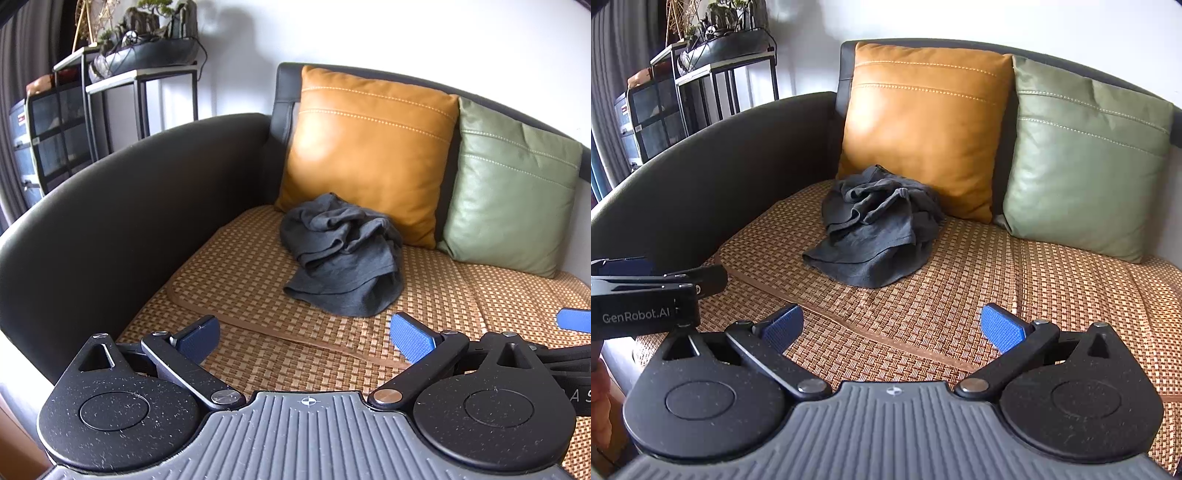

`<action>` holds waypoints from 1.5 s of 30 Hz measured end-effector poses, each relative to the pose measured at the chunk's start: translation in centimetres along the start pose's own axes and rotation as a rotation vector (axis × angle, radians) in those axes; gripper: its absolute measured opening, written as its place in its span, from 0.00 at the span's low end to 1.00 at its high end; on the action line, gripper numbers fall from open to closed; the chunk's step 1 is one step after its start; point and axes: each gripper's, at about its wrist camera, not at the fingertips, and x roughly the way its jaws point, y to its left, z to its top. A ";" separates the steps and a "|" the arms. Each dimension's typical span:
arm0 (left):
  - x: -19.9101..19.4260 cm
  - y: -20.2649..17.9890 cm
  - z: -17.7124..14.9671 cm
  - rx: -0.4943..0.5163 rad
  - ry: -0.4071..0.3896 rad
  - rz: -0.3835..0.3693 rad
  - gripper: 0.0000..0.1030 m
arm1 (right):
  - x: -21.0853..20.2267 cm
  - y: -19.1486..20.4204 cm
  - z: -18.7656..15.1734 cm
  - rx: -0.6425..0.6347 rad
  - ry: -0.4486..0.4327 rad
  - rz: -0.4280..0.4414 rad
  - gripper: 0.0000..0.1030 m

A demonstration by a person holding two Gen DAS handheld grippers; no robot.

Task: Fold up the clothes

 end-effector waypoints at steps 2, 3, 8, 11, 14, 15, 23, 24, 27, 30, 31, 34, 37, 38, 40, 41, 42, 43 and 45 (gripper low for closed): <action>-0.1 -0.1 -0.2 0.000 0.004 0.003 1.00 | 0.1 0.1 -0.1 -0.001 -0.002 0.002 0.99; -0.1 -0.2 -0.3 0.000 0.007 0.003 1.00 | 0.1 0.2 -0.2 -0.001 -0.001 0.003 0.99; -0.2 0.2 -0.5 -0.021 0.023 -0.015 1.00 | 0.3 0.5 0.0 -0.004 0.006 0.007 0.99; -0.3 0.3 -0.7 -0.021 0.019 -0.013 1.00 | 0.2 -0.2 0.1 0.002 0.007 0.018 0.99; -0.2 0.3 -0.7 -0.021 0.019 -0.015 1.00 | 0.4 0.1 0.0 -0.005 0.012 0.006 0.99; -0.2 0.3 -0.7 -0.022 0.019 -0.015 1.00 | 0.4 0.0 0.0 -0.006 0.013 0.005 0.99; 0.0 0.4 -0.8 -0.023 0.020 -0.019 1.00 | 0.6 0.0 -0.1 -0.003 0.017 0.000 0.99; 0.1 0.4 -0.8 -0.023 0.020 -0.018 1.00 | 0.7 0.1 -0.2 -0.004 0.016 -0.001 0.99; 0.0 0.6 -0.7 -0.029 0.020 -0.021 1.00 | 0.7 0.2 -0.1 -0.008 0.014 -0.003 0.99; 0.0 0.7 -0.7 -0.032 0.019 -0.023 1.00 | 0.7 0.2 0.0 -0.009 0.012 -0.002 0.99; 0.0 0.7 -0.7 -0.032 0.018 -0.023 1.00 | 0.7 0.3 0.0 -0.009 0.011 -0.002 0.99; -0.1 0.7 -0.7 -0.031 0.018 -0.021 1.00 | 0.7 0.2 0.2 -0.009 0.011 0.001 0.99; -0.1 0.6 -0.6 -0.034 0.021 -0.022 1.00 | 0.6 0.2 0.2 -0.005 0.012 0.003 0.99; -0.1 0.6 -0.6 -0.035 0.021 -0.022 1.00 | 0.6 0.1 0.2 -0.005 0.012 0.003 0.99; -0.1 0.6 -0.5 -0.036 0.020 -0.022 1.00 | 0.6 0.1 0.3 -0.004 0.013 0.003 0.99; -0.1 0.6 -0.6 -0.036 0.019 -0.022 1.00 | 0.6 0.1 0.4 -0.005 0.013 0.003 0.99; -0.1 0.6 -0.6 -0.036 0.020 -0.023 1.00 | 0.6 0.0 0.4 -0.005 0.013 0.003 0.99; -0.1 0.6 -0.6 -0.036 0.020 -0.023 1.00 | 0.6 0.0 0.5 -0.006 0.014 0.003 0.99; -0.1 0.6 -0.5 -0.037 0.021 -0.024 1.00 | 0.6 0.0 0.5 -0.006 0.013 0.002 0.99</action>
